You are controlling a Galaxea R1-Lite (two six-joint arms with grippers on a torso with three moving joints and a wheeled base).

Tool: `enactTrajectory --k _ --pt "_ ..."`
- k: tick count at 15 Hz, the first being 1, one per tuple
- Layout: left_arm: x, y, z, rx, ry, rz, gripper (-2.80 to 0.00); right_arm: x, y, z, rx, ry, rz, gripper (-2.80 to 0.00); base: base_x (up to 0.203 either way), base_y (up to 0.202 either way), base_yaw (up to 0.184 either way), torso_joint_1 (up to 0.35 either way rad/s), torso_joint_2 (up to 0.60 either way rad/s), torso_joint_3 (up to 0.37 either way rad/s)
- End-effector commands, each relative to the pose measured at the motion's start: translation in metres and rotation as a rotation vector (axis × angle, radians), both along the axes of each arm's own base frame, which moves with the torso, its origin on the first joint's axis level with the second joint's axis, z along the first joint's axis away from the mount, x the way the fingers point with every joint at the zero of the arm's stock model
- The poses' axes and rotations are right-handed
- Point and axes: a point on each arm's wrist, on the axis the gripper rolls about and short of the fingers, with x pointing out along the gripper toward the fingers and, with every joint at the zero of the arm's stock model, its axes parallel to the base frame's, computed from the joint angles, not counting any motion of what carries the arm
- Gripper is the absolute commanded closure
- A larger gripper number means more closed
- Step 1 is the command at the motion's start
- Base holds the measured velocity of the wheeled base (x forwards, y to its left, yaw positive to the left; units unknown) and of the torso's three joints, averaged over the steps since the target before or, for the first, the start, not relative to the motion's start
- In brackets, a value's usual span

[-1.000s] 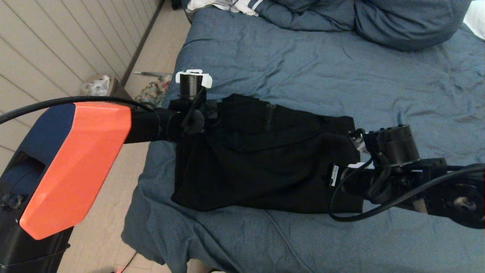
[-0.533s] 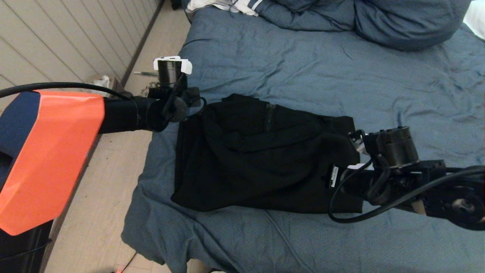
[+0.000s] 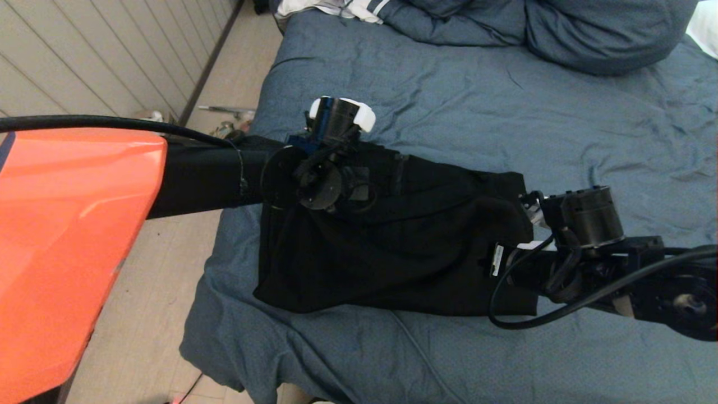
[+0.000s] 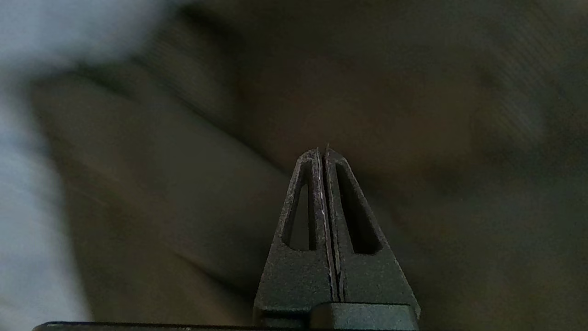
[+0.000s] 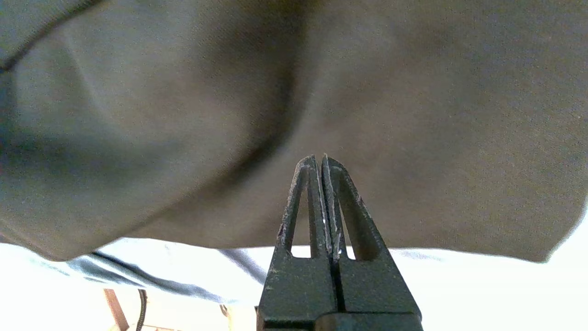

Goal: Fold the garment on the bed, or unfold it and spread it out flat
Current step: Fold the black sweatshirt

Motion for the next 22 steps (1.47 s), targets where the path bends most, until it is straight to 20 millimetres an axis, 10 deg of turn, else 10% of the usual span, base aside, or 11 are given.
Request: enactTrajectory --k 1,2,18,19,22 --pt "-0.01 -0.014 -0.006 0.003 0.018 -0.032 0.0 -0.001 -0.001 0.0 0.001 -0.002 -0.003 0.0 0.0 0.0 0.0 0.0 0.0 0.0" --pt "-0.01 -0.013 -0.004 -0.002 0.013 -0.03 -2.8 0.0 -0.001 0.0 0.0 -0.001 -0.003 0.0 0.0 0.0 0.0 0.0 0.0 0.0" --pt "-0.01 -0.014 -0.025 0.034 0.063 -0.025 -2.8 0.0 -0.001 -0.003 -0.008 0.008 0.0 0.0 0.0 0.0 0.0 0.0 0.0 0.0" --pt "-0.01 -0.014 -0.024 0.033 0.06 -0.025 0.0 0.0 -0.001 -0.004 -0.008 0.008 -0.001 0.0 0.0 0.0 0.0 0.0 0.0 0.0" --pt "-0.01 -0.015 -0.026 0.037 0.064 -0.025 0.0 0.001 -0.001 -0.004 -0.009 0.01 -0.001 0.0 0.0 0.0 0.0 0.0 0.0 0.0"
